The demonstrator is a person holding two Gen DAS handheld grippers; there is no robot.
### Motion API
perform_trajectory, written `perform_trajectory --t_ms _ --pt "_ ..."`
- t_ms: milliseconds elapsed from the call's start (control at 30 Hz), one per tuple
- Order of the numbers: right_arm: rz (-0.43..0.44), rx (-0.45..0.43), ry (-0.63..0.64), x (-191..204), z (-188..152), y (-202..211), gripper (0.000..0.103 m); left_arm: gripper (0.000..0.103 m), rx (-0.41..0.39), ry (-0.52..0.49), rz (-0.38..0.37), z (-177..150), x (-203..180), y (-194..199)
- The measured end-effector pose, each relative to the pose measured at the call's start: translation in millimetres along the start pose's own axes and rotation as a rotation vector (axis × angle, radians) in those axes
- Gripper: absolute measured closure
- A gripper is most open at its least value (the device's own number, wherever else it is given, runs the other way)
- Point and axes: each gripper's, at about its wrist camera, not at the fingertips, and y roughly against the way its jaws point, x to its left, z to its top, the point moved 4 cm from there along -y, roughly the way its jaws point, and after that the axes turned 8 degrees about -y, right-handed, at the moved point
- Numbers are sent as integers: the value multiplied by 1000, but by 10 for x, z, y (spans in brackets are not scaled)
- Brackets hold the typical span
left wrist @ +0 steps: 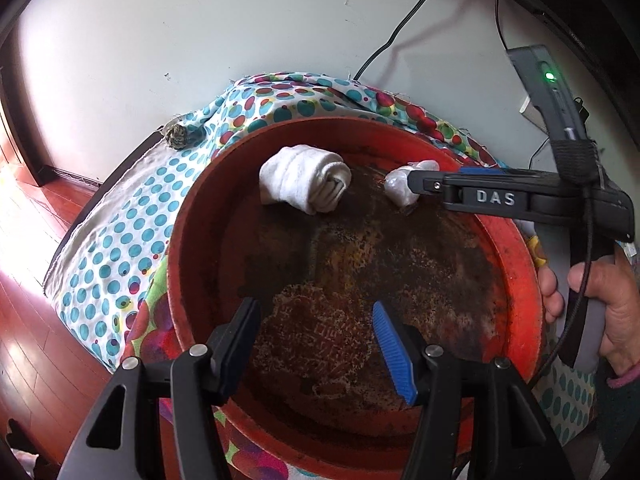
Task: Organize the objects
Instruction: 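Release the towel in the tray with the left tool while the right lowers the plastic bundle in, then grasp the yellow snack bag with the right tool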
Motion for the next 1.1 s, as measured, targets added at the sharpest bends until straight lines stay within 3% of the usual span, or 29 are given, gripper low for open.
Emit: perform_trajectory --t_ms 233,333,600,667,800,900,967,1100 --pt "-51 -112 -96 -567 -505 767 28 43 -42 -53 -27 91 -316 68" --pt "-170 -144 -111 -913 -821 1052 28 43 -57 -93 -57 99 -533 90" --pt "-366 -198 -241 -1845 -1614 1657 26 43 -48 -223 -142 52 -1250 79" --pt "-357 -184 -274 -1984 -1764 1692 26 43 -47 -240 -173 24 -1411 80" --pt "-177 -170 -429 -2169 -1941 1654 26 43 -33 -293 -201 -38 -1759 70" --pt "-138 -196 -494 -2244 -1999 1627 26 43 -29 -332 -190 -86 -1968 66" --pt "-229 -229 -462 -2240 -2011 1657 26 43 -24 -342 -193 -115 -2089 58" --pt "-510 -220 -236 -2144 -1927 1630 26 43 5 -358 -202 -180 -2251 -1"
